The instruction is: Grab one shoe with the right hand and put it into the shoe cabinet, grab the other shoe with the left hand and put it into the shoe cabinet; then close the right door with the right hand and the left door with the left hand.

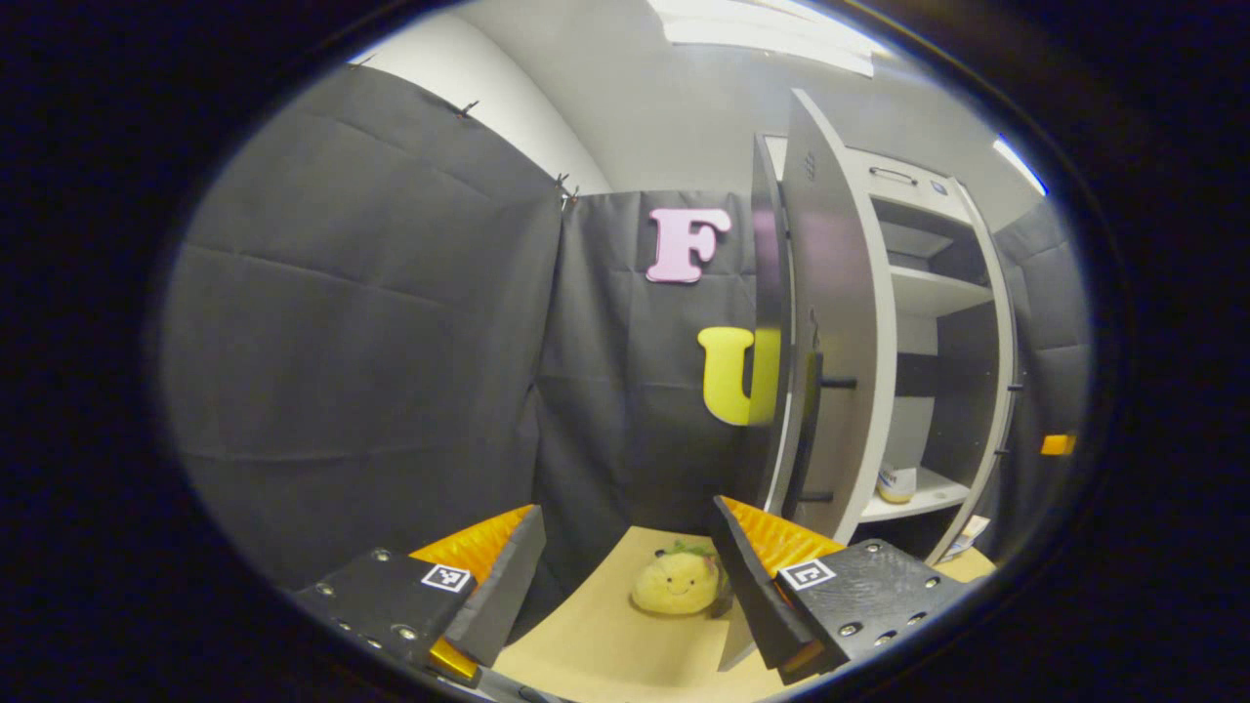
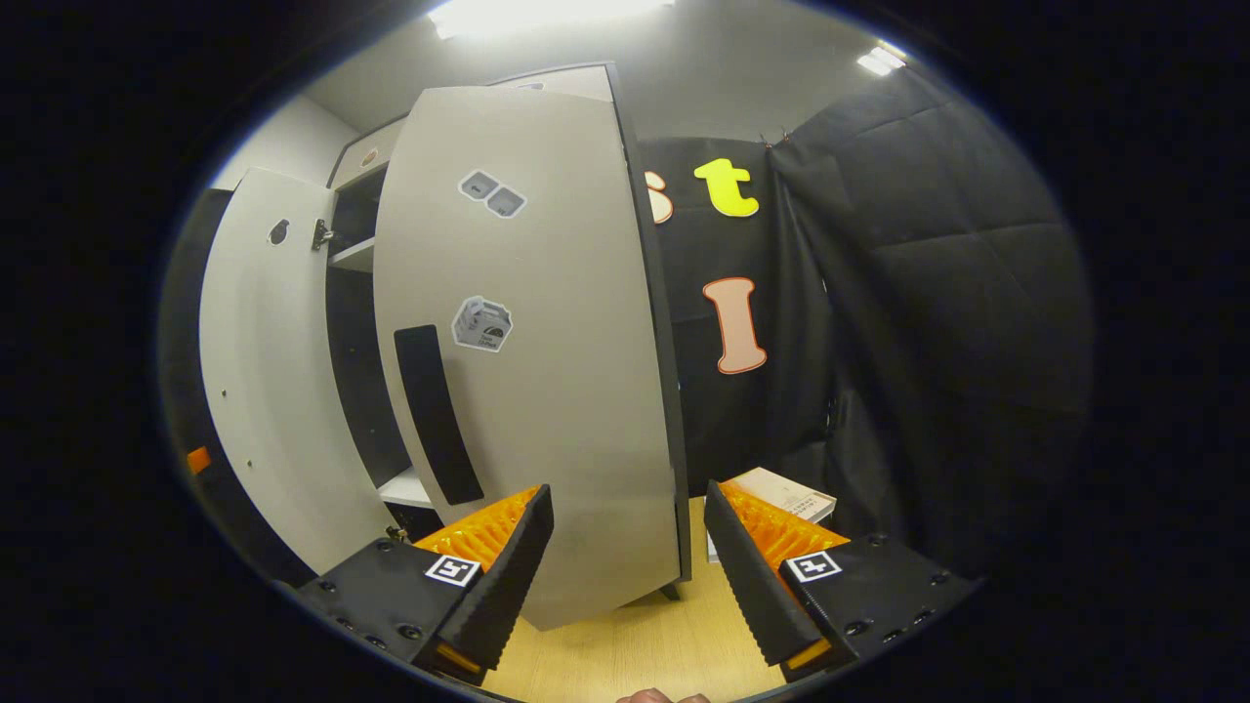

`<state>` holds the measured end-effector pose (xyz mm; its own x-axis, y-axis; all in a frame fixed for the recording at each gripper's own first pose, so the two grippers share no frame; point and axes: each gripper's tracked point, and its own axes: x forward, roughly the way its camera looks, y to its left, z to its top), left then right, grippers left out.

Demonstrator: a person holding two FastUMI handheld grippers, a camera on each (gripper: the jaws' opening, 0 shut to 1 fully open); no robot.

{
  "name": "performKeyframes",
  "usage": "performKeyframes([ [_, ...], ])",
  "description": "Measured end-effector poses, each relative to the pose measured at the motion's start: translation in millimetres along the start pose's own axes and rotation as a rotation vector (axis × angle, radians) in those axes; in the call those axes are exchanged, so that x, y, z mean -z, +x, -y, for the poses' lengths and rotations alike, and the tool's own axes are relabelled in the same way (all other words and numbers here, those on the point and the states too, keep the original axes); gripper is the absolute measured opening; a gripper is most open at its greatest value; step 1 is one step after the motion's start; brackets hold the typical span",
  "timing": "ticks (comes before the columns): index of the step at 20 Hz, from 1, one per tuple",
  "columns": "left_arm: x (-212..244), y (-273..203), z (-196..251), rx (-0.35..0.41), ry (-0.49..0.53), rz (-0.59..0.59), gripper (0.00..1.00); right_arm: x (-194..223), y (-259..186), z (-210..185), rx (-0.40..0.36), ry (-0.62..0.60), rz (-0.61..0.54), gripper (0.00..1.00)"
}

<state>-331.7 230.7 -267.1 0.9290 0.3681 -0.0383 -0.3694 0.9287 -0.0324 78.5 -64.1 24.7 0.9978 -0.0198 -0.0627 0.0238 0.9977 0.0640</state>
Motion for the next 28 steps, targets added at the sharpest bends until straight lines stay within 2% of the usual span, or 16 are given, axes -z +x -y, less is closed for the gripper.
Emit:
performKeyframes([
  [5, -36, 43, 31, 0.131, -0.009, 0.053, 0.98, 8, -14, 11, 0.026, 0.000, -0.015, 0.98],
  [12, -21, 83, 66, 0.263, -0.005, -0.010, 0.97, 23, -33, 9, 0.022, -0.045, -0.057, 0.98],
  [13, -18, 86, 67, 0.259, 0.008, -0.018, 0.99, 24, -36, 14, 0.033, -0.054, -0.061, 0.98],
  [15, -21, 86, 73, 0.269, 0.032, -0.016, 0.95, 21, -38, 21, 0.047, -0.048, -0.054, 0.98],
  [19, -9, 91, 79, 0.304, -0.028, -0.069, 0.94, 30, -26, 33, 0.060, 0.013, -0.067, 0.98],
  [24, -11, 80, 99, 0.278, 0.006, -0.069, 0.93, 43, 2, 43, 0.022, 0.131, -0.083, 0.98],
  [28, -14, 66, 141, 0.263, 0.070, -0.051, 0.96, 57, 23, 62, 0.015, 0.035, -0.102, 0.98],
])
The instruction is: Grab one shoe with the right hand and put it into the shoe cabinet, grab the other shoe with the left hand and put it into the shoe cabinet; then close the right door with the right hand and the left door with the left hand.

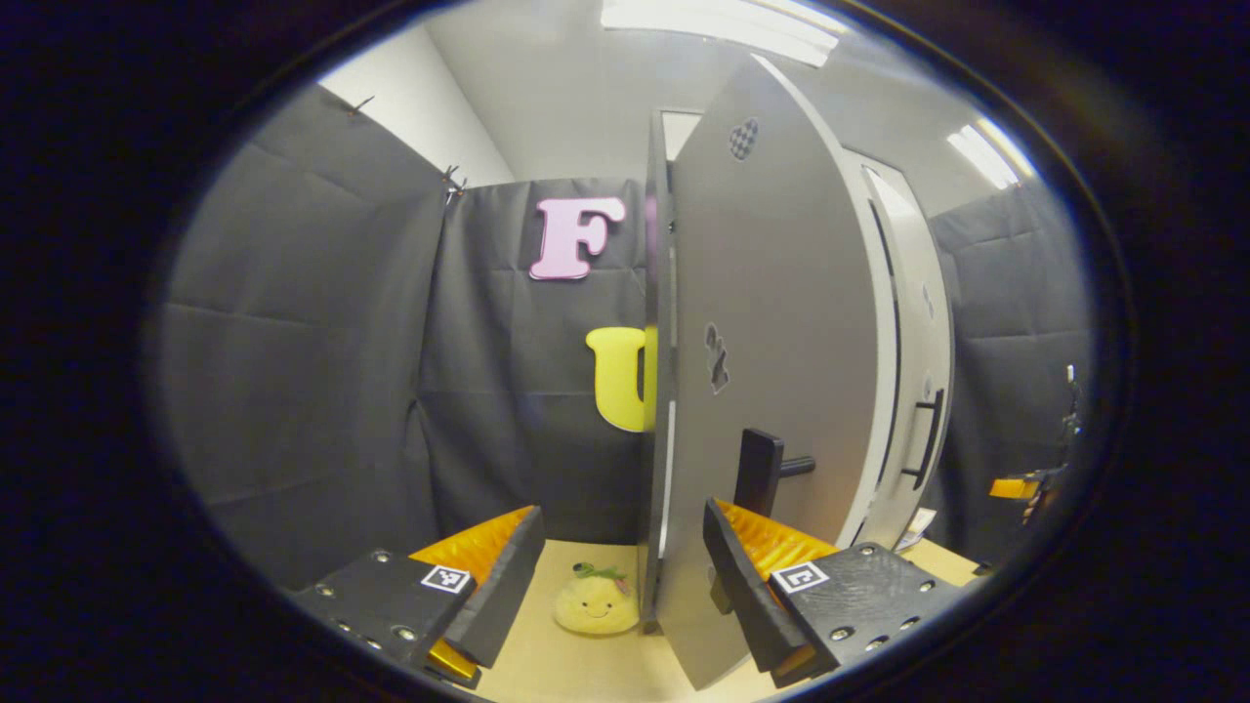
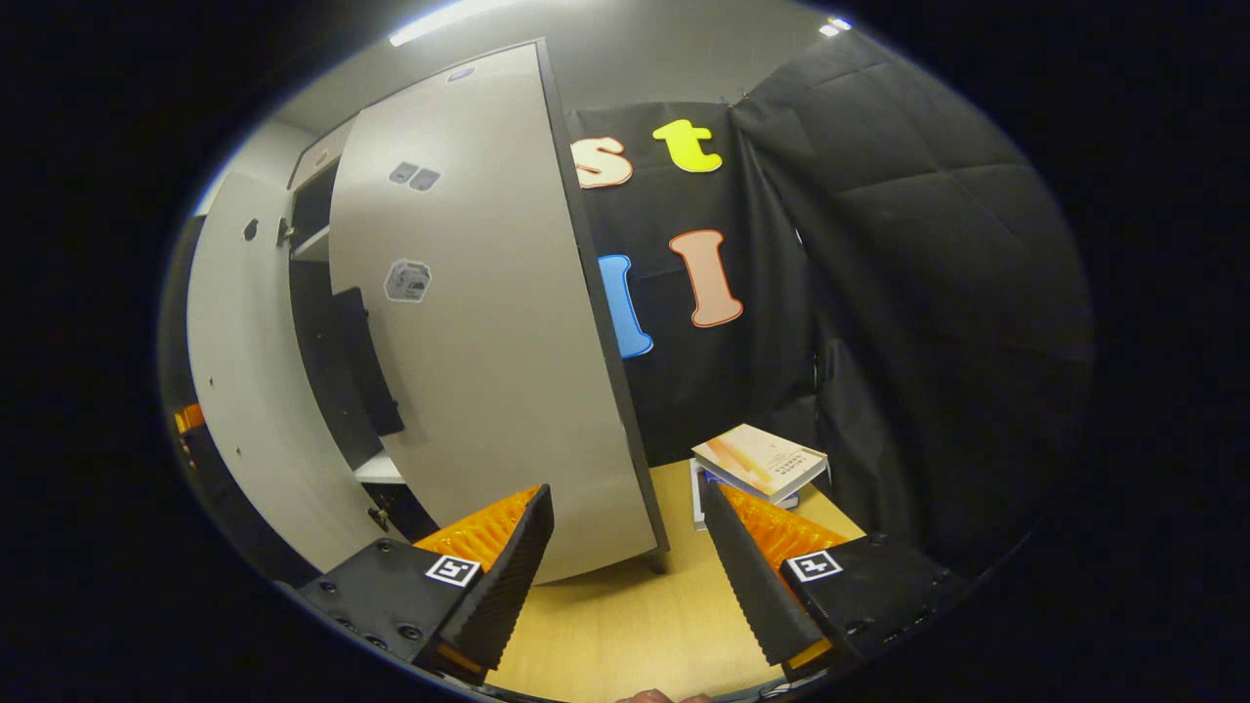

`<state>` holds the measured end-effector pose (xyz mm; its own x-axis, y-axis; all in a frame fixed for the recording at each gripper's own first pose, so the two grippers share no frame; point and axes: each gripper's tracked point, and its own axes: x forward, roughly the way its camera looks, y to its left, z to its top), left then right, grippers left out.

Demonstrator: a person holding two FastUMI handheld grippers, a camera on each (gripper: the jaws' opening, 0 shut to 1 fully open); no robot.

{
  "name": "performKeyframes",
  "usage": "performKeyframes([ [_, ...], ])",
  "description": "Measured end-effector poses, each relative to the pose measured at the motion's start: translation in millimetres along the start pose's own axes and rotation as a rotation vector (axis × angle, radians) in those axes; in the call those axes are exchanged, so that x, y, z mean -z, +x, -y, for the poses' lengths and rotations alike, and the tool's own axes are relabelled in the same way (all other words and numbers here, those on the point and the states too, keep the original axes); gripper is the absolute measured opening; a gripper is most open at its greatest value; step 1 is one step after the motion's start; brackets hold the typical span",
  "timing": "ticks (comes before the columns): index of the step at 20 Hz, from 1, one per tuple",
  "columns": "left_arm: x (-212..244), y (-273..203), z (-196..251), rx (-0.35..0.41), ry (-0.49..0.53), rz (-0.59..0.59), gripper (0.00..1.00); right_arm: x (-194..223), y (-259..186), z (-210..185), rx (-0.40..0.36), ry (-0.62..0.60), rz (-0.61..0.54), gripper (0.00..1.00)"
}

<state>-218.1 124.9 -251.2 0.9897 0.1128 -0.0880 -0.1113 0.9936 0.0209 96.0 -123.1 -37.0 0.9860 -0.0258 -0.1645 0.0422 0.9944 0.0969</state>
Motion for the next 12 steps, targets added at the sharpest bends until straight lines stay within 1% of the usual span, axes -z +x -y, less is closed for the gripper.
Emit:
performKeyframes([
  [1, -1, 0, 13, 0.001, -0.001, 0.000, 0.93, -1, 1, -1, -0.007, -0.009, 0.001, 0.98],
  [5, 0, 10, 71, -0.012, -0.017, 0.030, 0.94, -5, 2, -7, -0.033, -0.015, 0.009, 0.98],
  [7, -2, 23, 99, -0.013, -0.015, 0.055, 0.94, -9, 2, -9, -0.042, -0.025, 0.028, 0.98],
  [10, 0, 42, 134, -0.025, -0.041, 0.086, 0.94, -10, 3, -7, -0.048, -0.061, 0.038, 0.98],
  [12, -1, 59, 156, -0.001, -0.053, 0.080, 0.94, -13, 3, -4, -0.046, -0.085, 0.049, 0.98],
])
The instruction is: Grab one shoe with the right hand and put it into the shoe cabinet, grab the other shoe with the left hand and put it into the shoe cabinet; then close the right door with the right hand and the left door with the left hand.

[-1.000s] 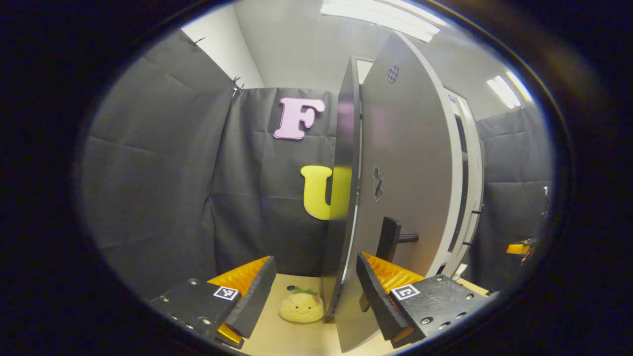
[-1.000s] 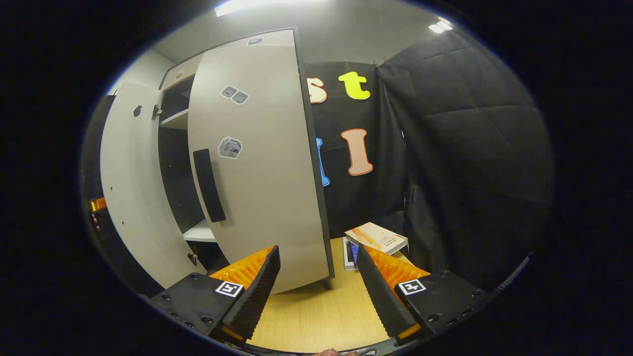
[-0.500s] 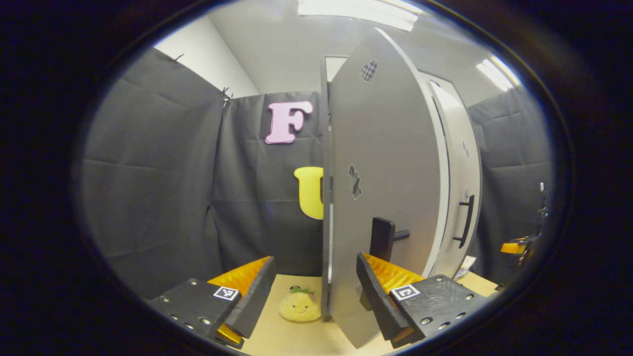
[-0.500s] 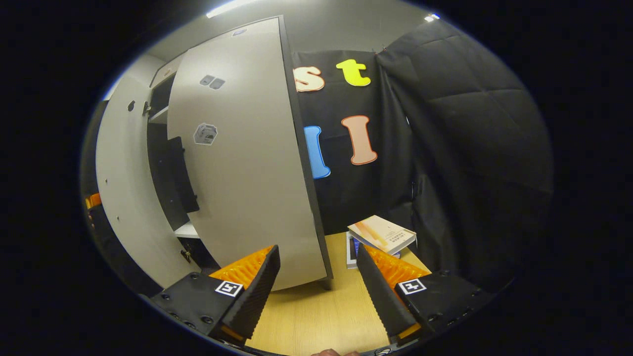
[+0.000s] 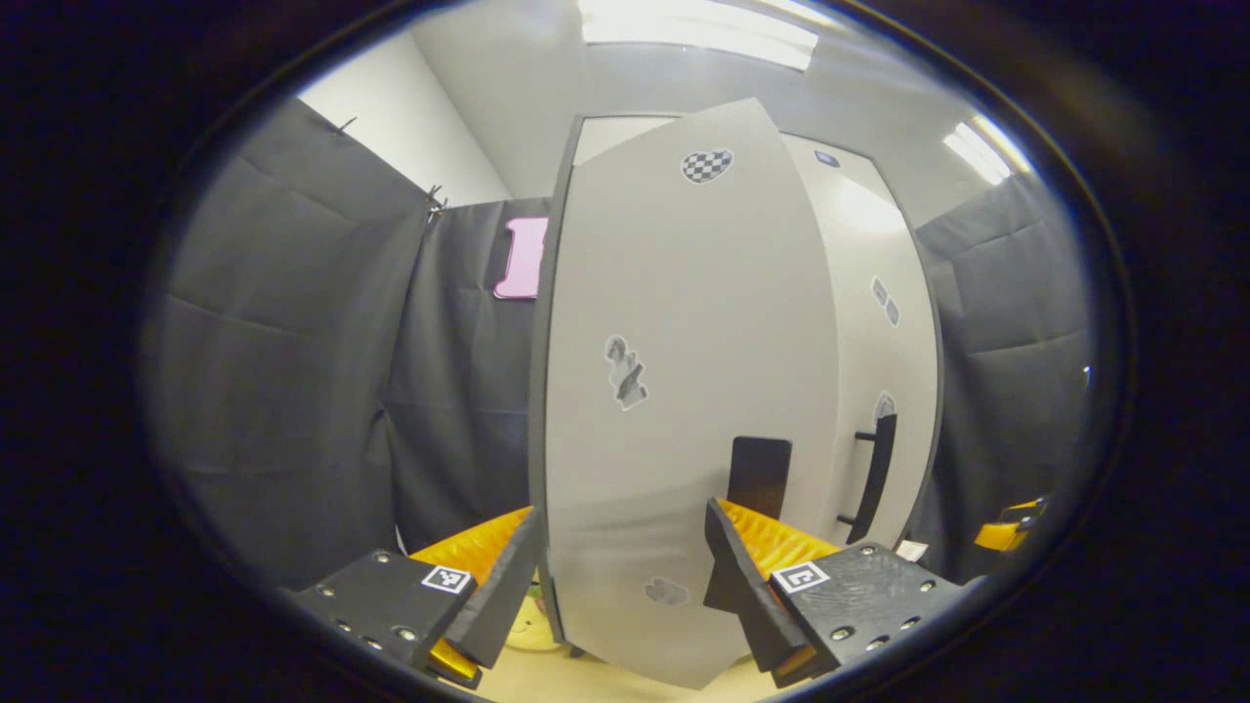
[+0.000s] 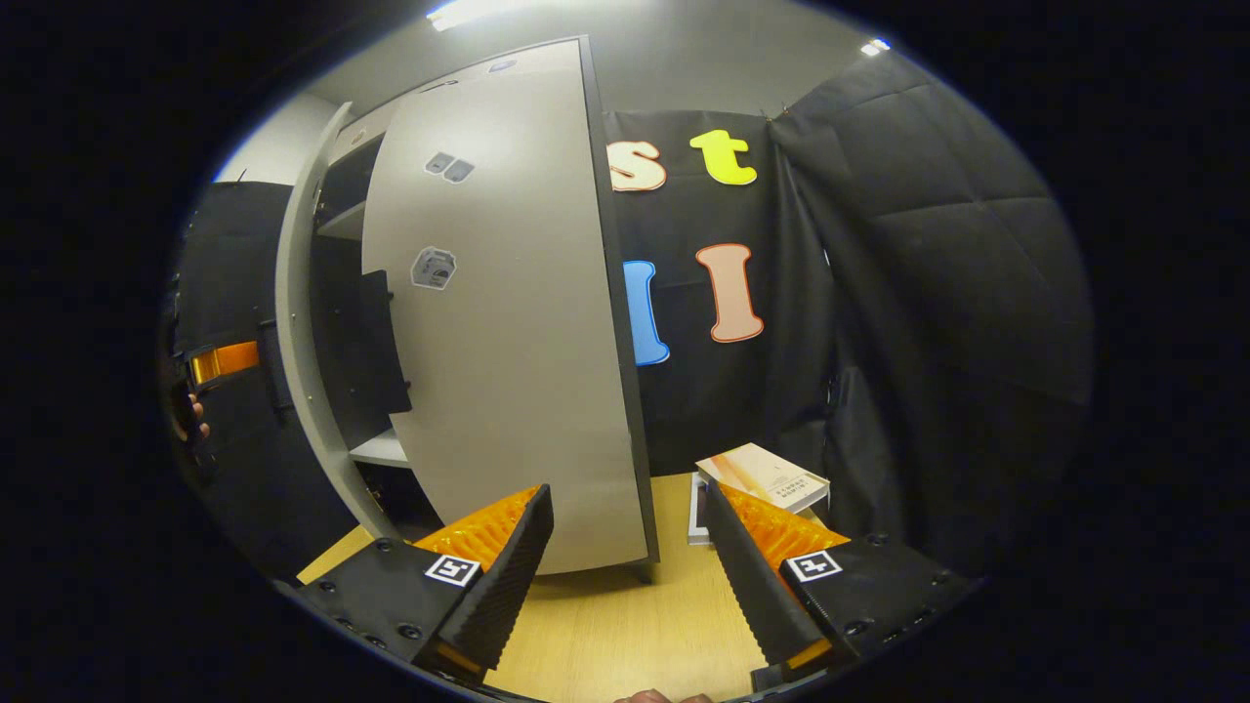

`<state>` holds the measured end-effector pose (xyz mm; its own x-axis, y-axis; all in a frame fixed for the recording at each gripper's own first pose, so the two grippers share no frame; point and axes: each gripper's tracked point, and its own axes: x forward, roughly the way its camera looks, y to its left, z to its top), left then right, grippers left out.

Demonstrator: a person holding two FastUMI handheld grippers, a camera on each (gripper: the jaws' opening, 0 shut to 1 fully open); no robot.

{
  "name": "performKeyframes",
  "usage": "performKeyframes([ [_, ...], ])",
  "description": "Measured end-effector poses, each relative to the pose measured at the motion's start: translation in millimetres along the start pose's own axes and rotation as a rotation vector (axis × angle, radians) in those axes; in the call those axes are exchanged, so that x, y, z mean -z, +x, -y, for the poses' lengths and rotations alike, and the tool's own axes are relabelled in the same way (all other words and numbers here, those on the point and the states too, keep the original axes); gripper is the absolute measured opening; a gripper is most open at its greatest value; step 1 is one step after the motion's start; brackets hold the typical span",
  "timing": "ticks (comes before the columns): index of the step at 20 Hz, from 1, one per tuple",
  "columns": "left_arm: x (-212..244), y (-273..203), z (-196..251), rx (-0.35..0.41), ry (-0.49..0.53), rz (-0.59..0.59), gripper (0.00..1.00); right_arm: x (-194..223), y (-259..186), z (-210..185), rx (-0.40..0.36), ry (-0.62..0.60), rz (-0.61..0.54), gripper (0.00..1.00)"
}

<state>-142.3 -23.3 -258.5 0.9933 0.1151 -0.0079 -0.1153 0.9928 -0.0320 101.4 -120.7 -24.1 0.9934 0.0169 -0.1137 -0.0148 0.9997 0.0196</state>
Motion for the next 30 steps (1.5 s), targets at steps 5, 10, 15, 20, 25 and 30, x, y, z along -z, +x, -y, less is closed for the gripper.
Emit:
performKeyframes([
  [5, 1, -28, 23, 0.074, 0.041, 0.004, 0.94, -12, -13, 4, 0.025, 0.047, 0.034, 0.98],
  [10, 19, -77, 8, 0.089, 0.024, -0.019, 0.94, -5, -34, -17, 0.048, 0.033, 0.019, 0.98],
  [15, 42, -125, -32, -0.005, 0.122, 0.004, 0.96, 13, -44, -37, 0.059, 0.067, 0.005, 0.98],
  [20, 81, -148, -38, -0.006, 0.055, -0.067, 0.94, 11, -41, -51, 0.038, -0.050, 0.060, 0.98],
  [25, 89, -146, -32, -0.010, 0.043, -0.089, 0.95, 7, -30, -59, -0.028, -0.111, 0.045, 0.98],
  [30, 72, -146, -17, 0.026, 0.027, -0.056, 0.94, 5, -24, -64, -0.036, -0.057, 0.031, 0.98],
])
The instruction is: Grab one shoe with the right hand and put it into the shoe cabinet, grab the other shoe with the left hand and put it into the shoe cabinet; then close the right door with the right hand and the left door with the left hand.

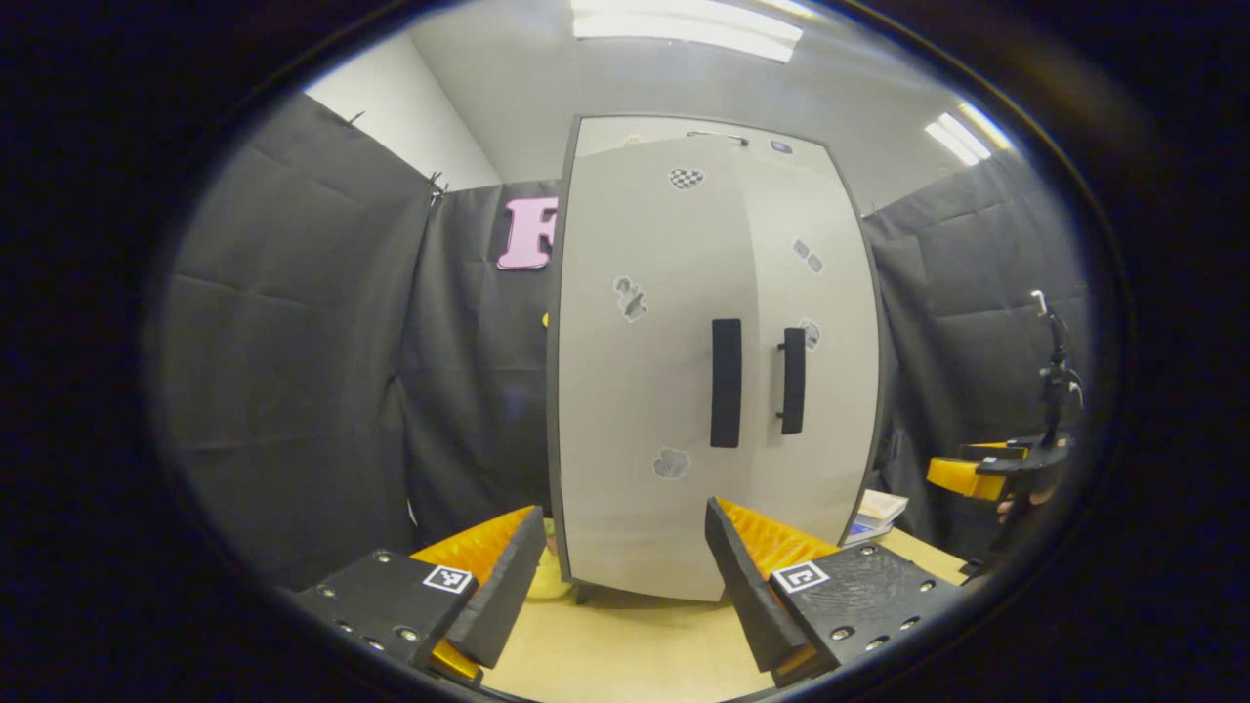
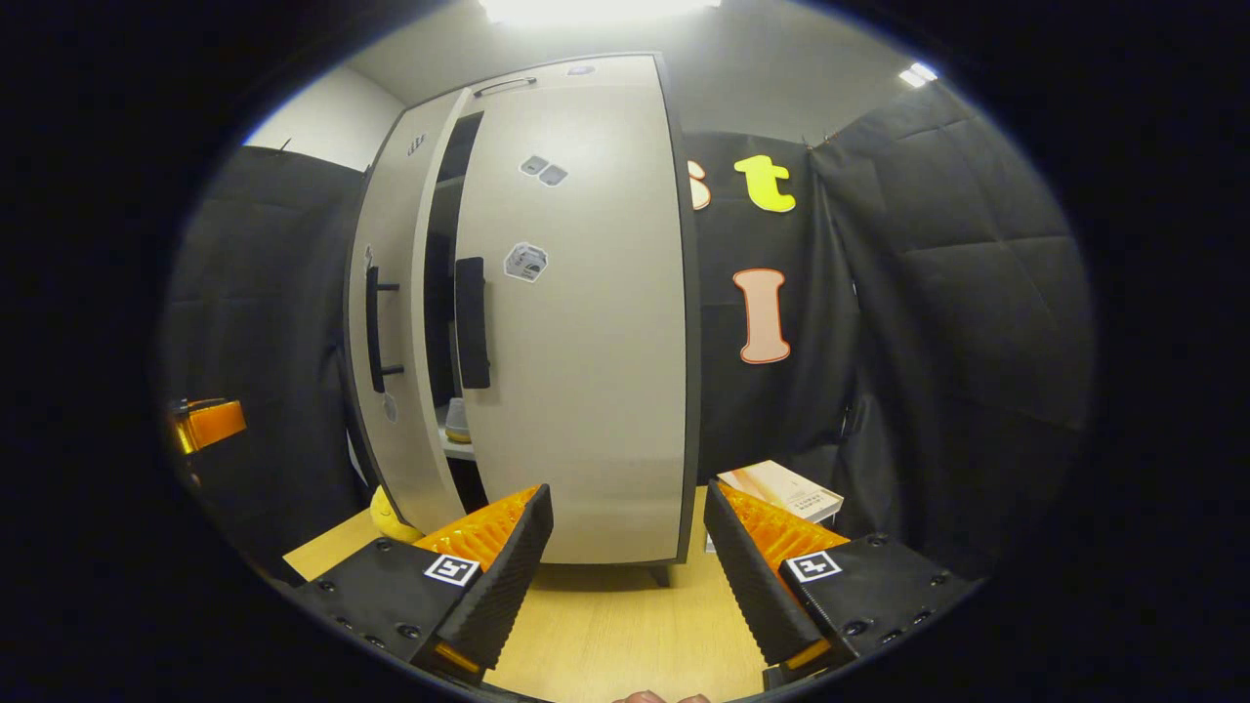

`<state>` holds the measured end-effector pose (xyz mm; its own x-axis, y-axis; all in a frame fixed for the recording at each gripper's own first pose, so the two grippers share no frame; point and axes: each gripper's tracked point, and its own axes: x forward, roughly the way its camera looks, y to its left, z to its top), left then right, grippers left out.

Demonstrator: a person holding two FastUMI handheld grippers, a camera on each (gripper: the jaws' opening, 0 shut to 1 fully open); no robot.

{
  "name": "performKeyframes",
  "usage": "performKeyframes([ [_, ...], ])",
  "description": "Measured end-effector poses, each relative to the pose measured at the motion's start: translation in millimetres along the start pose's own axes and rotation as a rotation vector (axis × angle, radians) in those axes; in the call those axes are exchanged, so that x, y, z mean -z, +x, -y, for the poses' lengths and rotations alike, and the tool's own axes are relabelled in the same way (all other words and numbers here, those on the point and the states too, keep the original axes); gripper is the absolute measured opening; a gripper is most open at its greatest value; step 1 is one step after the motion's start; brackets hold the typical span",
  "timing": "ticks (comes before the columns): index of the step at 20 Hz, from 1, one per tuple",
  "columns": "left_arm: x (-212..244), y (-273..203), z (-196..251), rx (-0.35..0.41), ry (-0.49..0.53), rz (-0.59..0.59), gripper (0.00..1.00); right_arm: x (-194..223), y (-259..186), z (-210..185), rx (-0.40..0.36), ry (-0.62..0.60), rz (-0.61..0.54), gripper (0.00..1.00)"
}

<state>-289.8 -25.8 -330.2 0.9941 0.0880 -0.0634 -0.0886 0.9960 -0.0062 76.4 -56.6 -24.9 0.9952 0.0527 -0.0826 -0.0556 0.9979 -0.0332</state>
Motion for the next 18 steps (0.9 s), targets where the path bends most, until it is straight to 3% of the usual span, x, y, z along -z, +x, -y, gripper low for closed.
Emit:
performKeyframes([
  [7, 10, -8, -1, 0.005, 0.020, -0.011, 0.93, 5, 23, -8, -0.062, -0.143, -0.024, 0.98],
  [10, 9, -14, -1, 0.011, 0.015, -0.008, 0.94, 4, 21, -22, -0.080, -0.117, -0.024, 0.98],
  [11, 10, -13, -2, 0.009, 0.017, -0.016, 0.93, 3, 21, -26, -0.082, -0.097, -0.027, 0.93],
  [13, 14, -9, -3, 0.008, 0.016, -0.026, 0.94, 1, 23, -33, -0.087, -0.081, -0.028, 0.99],
  [18, 15, -4, -6, 0.004, -0.018, -0.034, 0.94, 0, 47, -41, -0.114, -0.138, -0.019, 0.98],
])
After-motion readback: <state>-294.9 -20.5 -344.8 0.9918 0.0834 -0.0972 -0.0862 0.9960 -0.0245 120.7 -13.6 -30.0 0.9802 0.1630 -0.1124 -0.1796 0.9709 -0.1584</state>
